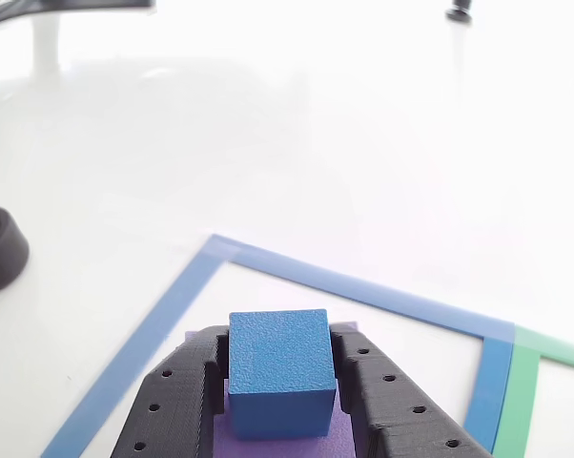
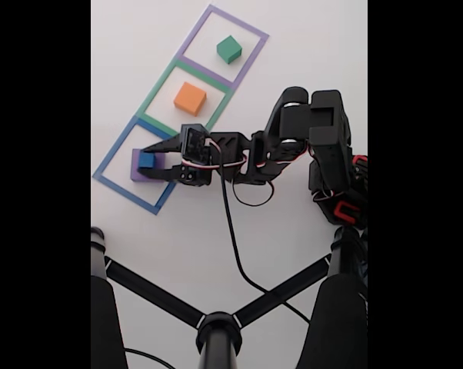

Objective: Tower of hanoi

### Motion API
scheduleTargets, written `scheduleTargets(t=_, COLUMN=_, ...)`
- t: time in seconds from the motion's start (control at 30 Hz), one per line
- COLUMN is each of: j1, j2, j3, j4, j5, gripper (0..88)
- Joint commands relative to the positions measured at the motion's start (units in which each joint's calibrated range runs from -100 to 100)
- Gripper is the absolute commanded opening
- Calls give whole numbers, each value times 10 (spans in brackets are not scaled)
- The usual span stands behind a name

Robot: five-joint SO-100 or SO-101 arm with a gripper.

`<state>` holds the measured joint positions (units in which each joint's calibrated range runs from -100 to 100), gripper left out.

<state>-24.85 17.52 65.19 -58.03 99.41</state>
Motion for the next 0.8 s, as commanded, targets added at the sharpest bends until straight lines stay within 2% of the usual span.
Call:
scheduleTargets(t=0.0, j1=-4, j2=-35, j3=-23, j4=25, j5=6, gripper=23)
scheduleTargets(t=0.13, j1=1, j2=-107, j3=-42, j4=116, j5=6, gripper=24)
scheduleTargets(t=0.27, j1=16, j2=-192, j3=-91, j4=264, j5=6, gripper=26)
scheduleTargets(t=0.53, j1=73, j2=-320, j3=-291, j4=695, j5=6, gripper=21)
scheduleTargets(t=0.77, j1=131, j2=-352, j3=-561, j4=1134, j5=6, gripper=11)
